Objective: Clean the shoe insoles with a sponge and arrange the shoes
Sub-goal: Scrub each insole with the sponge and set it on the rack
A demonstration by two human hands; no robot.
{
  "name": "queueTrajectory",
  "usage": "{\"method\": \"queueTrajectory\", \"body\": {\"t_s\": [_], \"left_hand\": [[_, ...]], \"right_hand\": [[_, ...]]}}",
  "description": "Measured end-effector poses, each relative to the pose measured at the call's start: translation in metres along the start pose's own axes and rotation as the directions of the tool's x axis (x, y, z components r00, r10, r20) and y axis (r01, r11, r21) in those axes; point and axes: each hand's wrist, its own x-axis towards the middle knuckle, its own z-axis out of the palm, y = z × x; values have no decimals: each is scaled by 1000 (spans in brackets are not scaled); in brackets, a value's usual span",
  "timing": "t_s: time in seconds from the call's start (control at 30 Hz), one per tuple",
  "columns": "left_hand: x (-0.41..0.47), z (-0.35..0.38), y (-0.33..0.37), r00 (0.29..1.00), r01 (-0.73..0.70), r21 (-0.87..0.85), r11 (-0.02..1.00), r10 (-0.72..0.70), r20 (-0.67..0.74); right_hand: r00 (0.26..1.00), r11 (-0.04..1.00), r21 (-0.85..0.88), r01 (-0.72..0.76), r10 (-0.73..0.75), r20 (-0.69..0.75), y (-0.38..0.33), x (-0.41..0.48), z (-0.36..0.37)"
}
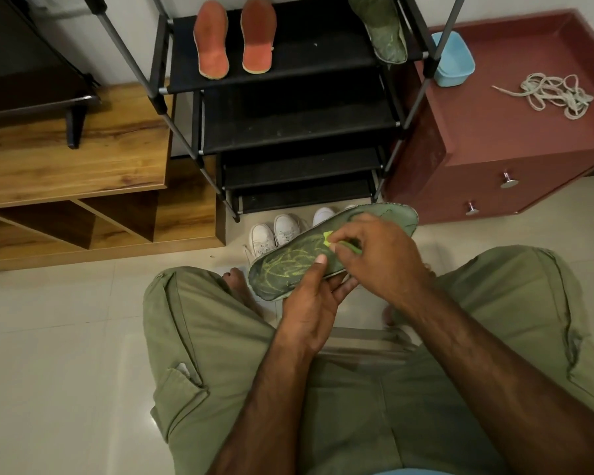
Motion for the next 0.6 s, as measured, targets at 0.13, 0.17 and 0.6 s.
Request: {"method": "queueTrajectory", "body": {"t_s": [0.13, 0.17, 0.6], "left_hand": [[3, 1, -1, 1000, 12, -27, 1000, -13, -19], [2, 1, -1, 1000, 12, -28, 1000, -13, -19], [5, -6, 1, 999, -12, -40, 999, 10, -50]], "right_hand": [[976, 989, 33, -145, 149, -157, 7, 5, -8], [983, 993, 15, -121, 122, -140, 7, 4, -8], [998, 1000, 25, -11, 9, 65, 17, -6, -8]]}}
